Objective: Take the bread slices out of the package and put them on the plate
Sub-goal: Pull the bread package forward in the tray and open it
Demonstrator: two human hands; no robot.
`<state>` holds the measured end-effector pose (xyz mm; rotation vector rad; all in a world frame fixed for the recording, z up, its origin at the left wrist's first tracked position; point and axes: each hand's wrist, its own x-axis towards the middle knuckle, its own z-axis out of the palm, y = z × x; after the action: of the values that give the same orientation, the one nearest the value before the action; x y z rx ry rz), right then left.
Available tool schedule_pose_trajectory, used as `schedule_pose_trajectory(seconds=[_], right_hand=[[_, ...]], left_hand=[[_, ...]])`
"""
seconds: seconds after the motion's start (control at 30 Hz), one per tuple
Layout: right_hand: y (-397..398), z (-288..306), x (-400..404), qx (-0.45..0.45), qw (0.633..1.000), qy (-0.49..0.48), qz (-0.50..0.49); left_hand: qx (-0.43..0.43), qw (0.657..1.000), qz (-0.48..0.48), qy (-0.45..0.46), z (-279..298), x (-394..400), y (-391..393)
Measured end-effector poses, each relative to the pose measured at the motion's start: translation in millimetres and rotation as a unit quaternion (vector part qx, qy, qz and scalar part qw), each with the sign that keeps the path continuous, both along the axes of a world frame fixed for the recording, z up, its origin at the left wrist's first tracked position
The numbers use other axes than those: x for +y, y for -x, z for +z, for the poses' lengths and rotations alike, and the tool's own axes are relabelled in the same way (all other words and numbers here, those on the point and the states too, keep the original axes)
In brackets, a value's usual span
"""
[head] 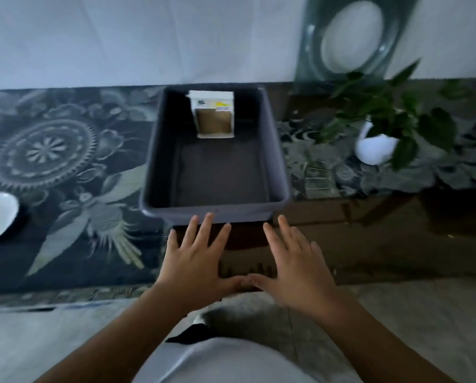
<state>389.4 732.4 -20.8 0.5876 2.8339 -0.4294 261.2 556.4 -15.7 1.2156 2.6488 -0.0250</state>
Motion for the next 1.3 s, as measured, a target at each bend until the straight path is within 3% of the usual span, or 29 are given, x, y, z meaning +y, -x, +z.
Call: schedule_pose_trajectory(seconds=[0.23,0.7,1.3], right_hand=[[55,-1,-34,0.006,0.997,-0.028,0.07],[109,-4,-55,-0.015,1.0,-0.024,-0.006],[191,-5,30,-0.033,0.998,-0.017,0.057]], left_hand=[[0.0,0.998,0.058,-0.002,3,-44,34],[-0.01,1.0,-0.018,-0.007,-5,-51,112],[-0.025,0.999,0.022,-0.028,-18,23,176]])
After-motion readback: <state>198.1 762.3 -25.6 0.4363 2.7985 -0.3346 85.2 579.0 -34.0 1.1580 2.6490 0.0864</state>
